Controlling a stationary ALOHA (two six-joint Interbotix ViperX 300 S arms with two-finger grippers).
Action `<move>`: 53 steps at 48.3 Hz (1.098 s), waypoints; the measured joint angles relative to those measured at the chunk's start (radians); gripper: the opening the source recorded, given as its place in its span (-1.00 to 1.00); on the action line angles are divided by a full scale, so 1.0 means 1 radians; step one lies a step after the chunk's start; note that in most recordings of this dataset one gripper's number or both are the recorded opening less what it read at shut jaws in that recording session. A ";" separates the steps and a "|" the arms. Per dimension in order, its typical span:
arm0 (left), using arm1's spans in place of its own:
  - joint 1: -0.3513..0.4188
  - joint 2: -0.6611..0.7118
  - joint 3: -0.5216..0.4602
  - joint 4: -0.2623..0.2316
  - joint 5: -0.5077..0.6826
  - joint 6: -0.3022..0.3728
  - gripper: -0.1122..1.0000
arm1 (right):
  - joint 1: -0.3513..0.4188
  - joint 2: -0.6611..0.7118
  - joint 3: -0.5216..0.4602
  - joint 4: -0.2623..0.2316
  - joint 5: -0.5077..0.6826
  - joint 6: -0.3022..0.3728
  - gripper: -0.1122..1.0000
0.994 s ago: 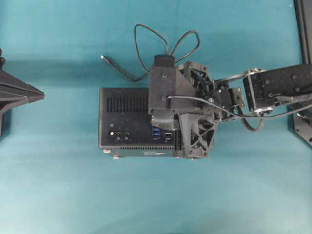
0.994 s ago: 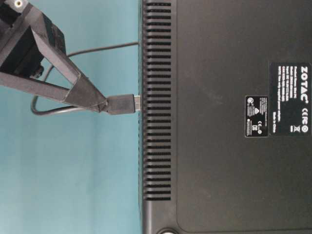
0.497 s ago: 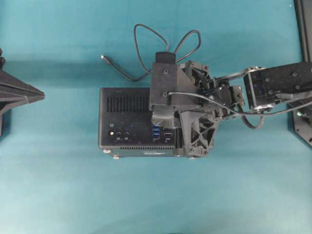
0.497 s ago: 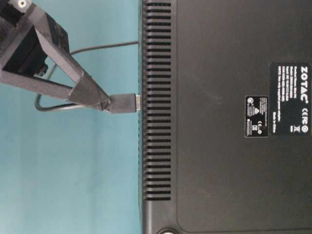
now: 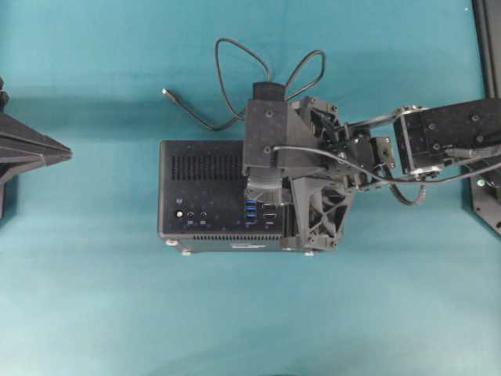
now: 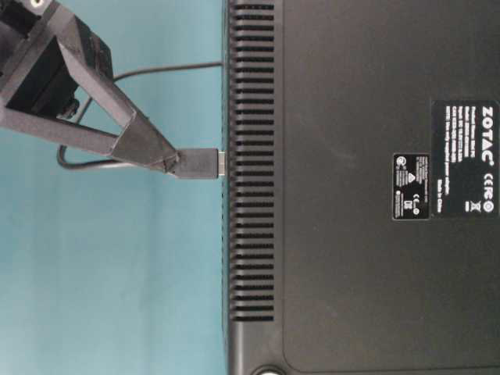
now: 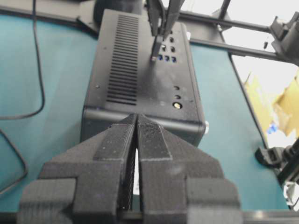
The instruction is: Insert the USB into the PC box with both arms.
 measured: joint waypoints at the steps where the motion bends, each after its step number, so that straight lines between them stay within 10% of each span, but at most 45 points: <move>1: 0.000 0.000 -0.002 0.000 0.000 0.000 -0.80 | 0.000 0.000 0.000 0.000 0.000 -0.002 -0.63; 53: 0.000 0.000 0.000 -0.002 0.000 0.000 -0.80 | 0.006 0.009 -0.006 0.029 -0.025 0.000 -0.63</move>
